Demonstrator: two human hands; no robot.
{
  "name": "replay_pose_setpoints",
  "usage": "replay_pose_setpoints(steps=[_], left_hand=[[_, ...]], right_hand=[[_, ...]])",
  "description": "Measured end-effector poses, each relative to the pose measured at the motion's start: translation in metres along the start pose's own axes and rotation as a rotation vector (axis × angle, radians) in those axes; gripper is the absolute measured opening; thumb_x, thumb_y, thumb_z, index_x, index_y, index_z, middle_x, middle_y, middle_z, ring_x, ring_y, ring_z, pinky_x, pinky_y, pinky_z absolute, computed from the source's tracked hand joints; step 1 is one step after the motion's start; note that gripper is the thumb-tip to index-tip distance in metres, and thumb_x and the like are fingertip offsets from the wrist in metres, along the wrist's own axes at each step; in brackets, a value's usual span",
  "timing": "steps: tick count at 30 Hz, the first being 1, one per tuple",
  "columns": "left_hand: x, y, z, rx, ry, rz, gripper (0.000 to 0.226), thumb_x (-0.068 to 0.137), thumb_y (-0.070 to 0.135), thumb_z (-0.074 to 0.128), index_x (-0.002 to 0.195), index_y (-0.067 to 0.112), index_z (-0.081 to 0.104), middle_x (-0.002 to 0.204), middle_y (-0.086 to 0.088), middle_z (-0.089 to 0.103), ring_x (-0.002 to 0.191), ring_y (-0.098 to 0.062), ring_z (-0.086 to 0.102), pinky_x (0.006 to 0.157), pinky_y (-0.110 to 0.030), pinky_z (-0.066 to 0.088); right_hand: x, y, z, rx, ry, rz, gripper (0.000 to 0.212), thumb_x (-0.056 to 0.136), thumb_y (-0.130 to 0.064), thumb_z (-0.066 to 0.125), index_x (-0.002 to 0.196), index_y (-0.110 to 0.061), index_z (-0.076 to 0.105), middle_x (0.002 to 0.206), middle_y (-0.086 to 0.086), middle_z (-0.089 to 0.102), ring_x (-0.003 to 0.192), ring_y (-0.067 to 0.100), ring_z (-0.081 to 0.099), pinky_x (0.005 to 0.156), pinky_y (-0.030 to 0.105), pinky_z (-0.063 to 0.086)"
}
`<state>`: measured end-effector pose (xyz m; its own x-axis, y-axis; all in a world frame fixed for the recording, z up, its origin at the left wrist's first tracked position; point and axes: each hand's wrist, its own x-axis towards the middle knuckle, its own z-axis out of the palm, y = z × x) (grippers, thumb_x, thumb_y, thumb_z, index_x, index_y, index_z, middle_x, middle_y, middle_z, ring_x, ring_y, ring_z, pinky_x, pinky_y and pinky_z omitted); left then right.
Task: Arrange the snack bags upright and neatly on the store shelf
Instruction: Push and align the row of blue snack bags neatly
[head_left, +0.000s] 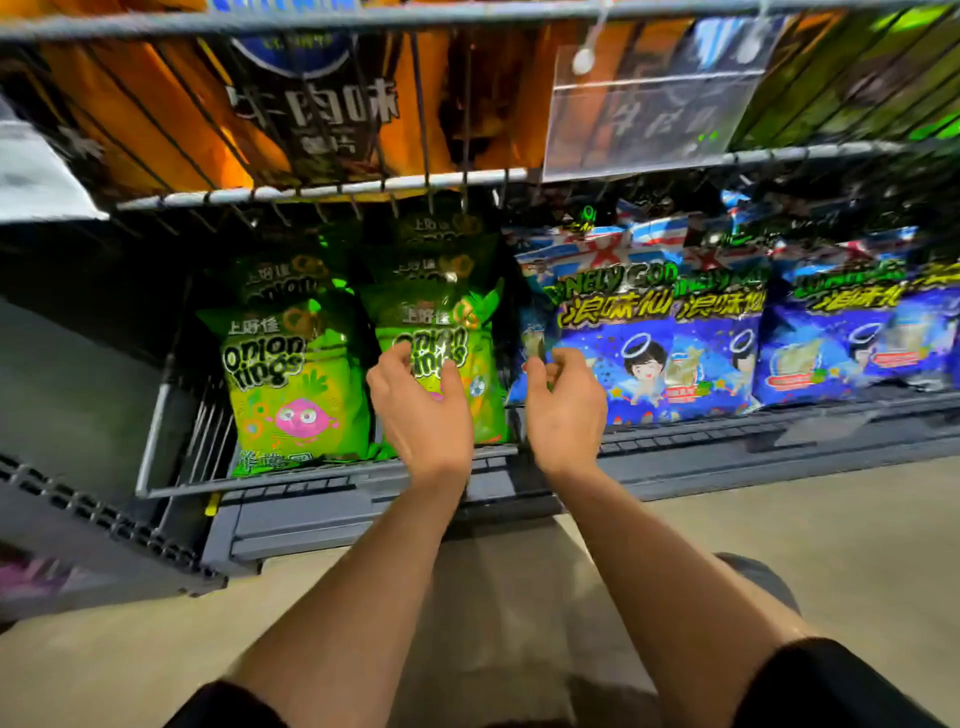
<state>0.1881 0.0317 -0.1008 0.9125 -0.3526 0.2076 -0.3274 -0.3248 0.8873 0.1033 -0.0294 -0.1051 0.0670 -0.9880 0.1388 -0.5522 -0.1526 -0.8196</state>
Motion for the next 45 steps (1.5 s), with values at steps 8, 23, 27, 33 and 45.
replay_pose_setpoints(steps=[8, 23, 27, 33, 45], left_hand=[[-0.061, 0.061, 0.047, -0.111, -0.506, -0.168, 0.07, 0.087, 0.026, 0.067, 0.143, 0.005, 0.031, 0.134, -0.005, 0.048, 0.123, -0.017, 0.047, 0.098, -0.023, 0.034], [-0.051, 0.035, 0.122, -0.156, -0.335, -0.111, 0.09, 0.07, 0.051, 0.058, 0.149, 0.023, 0.024, 0.127, -0.017, 0.058, 0.115, -0.033, 0.056, 0.099, -0.041, 0.046], [-0.046, 0.04, 0.128, 0.096, -0.345, -0.037, 0.078, 0.088, 0.03, 0.062, 0.151, 0.025, 0.017, 0.117, -0.027, 0.058, 0.105, -0.042, 0.056, 0.095, -0.04, 0.044], [-0.049, 0.05, 0.137, 0.093, -0.24, -0.049, 0.074, 0.092, 0.029, 0.057, 0.15, 0.033, 0.011, 0.114, -0.024, 0.048, 0.109, -0.038, 0.049, 0.102, -0.045, 0.036], [-0.053, 0.053, 0.14, 0.171, -0.257, 0.076, 0.07, 0.096, 0.029, 0.049, 0.148, 0.042, 0.002, 0.126, -0.018, 0.043, 0.111, -0.038, 0.048, 0.097, -0.041, 0.036]], right_hand=[[0.076, 0.034, -0.124, -0.051, -0.075, 0.12, 0.093, 0.079, -0.04, 0.071, 0.144, 0.001, 0.021, 0.142, 0.026, 0.037, 0.133, 0.038, 0.034, 0.107, 0.041, 0.029], [0.078, 0.064, -0.065, -0.091, -0.397, 0.01, 0.076, 0.091, -0.043, 0.052, 0.149, -0.015, 0.012, 0.143, 0.026, 0.03, 0.132, 0.041, 0.032, 0.11, 0.046, 0.03], [0.091, 0.069, -0.065, 0.0, -0.437, 0.107, 0.083, 0.091, -0.043, 0.054, 0.15, -0.012, 0.005, 0.152, 0.024, 0.019, 0.14, 0.038, 0.023, 0.114, 0.046, 0.024], [0.108, 0.066, -0.068, 0.085, -0.475, 0.124, 0.072, 0.095, -0.044, 0.042, 0.151, -0.019, 0.004, 0.154, 0.016, 0.022, 0.138, 0.036, 0.028, 0.113, 0.046, 0.026], [0.111, 0.076, -0.069, -0.169, -0.424, 0.04, 0.056, 0.102, -0.034, 0.026, 0.151, -0.017, 0.006, 0.147, 0.02, 0.037, 0.128, 0.038, 0.042, 0.1, 0.043, 0.034]])
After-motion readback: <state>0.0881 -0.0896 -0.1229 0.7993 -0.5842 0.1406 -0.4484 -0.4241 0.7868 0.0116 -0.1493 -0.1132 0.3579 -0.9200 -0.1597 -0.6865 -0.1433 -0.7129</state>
